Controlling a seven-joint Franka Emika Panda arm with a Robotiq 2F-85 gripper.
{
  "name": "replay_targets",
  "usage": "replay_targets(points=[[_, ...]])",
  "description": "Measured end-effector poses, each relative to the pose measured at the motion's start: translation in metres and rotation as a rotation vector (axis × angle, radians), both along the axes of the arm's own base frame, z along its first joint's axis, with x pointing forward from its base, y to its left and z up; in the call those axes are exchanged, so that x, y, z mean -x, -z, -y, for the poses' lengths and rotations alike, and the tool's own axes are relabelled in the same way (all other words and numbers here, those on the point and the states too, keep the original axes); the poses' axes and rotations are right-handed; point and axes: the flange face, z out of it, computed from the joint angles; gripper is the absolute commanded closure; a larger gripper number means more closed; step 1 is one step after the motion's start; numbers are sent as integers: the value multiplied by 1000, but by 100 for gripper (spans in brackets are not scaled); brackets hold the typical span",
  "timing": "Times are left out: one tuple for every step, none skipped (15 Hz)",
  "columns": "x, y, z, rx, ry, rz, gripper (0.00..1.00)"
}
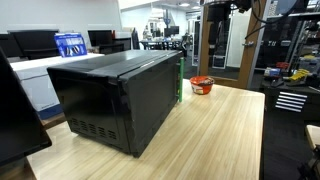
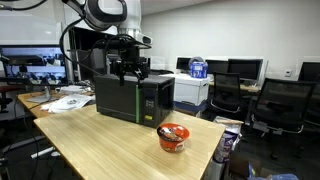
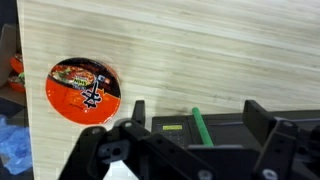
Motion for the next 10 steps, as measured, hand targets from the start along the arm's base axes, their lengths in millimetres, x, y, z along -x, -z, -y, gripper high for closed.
replay_targets(points=[[-5, 2, 1, 8, -52, 9, 0], [-10, 4, 1, 15, -116, 24, 0], [-14, 6, 0, 19, -170, 41, 0], [-17, 7, -4, 11, -211, 66, 0], [-20, 7, -8, -5, -240, 92, 0], [-21, 9, -12, -25, -261, 110, 0], [-22, 10, -17, -49, -266, 120, 0], [-22, 12, -21, -72, -258, 128, 0], [-22, 15, -24, -98, -244, 136, 0], [-22, 17, -27, -118, -229, 145, 0]])
